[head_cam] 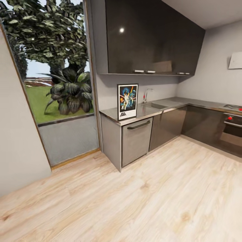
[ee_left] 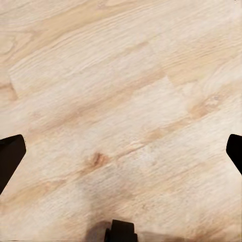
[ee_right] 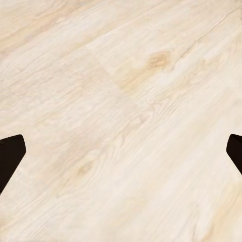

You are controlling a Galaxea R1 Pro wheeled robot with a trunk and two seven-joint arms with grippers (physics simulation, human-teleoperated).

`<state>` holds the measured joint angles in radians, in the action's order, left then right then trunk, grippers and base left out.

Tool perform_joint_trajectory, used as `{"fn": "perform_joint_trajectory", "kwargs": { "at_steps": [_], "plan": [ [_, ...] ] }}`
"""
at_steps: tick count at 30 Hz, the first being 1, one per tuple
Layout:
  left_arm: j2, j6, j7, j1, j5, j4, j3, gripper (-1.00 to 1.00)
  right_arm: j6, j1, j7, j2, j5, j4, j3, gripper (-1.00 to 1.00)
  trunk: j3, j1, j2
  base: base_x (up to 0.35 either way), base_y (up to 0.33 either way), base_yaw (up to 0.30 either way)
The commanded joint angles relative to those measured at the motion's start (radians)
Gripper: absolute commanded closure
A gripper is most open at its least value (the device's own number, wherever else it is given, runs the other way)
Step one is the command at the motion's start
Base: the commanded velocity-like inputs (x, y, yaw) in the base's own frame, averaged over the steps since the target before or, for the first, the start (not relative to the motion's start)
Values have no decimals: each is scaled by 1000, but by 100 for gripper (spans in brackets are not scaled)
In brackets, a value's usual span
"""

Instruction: Pick up the poster from the kitchen countertop and hang it on one of the wall nails in the kitchen.

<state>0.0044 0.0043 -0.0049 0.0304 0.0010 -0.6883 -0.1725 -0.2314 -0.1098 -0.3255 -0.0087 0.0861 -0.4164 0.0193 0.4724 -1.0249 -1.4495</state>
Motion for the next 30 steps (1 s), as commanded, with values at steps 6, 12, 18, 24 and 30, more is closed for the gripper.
{"fn": "perform_joint_trajectory", "kwargs": {
  "at_steps": [6,12,18,24,30],
  "plan": [
    [-1,-1,-1,0,0,-1,0,-100,1,-1,-11,1,9,1,2,-100,1,0,0,17,1,286],
    [-1,0,-1,0,1,-2,-2,-100,1,-1,-12,1,9,1,2,-100,1,0,0,61,0,289],
    [-1,1,-1,0,1,-2,-2,-100,2,-1,-7,0,9,1,2,-100,2,0,0,277,0,232],
    [2,0,-1,0,1,-4,-4,-100,0,-1,-3,5,8,-21,2,-100,2,0,0,331,0,31],
    [2,-1,-1,0,1,-3,-5,-100,8,-1,-9,55,8,-263,38,-100,2,0,0,336,26,0]
  ]
}}
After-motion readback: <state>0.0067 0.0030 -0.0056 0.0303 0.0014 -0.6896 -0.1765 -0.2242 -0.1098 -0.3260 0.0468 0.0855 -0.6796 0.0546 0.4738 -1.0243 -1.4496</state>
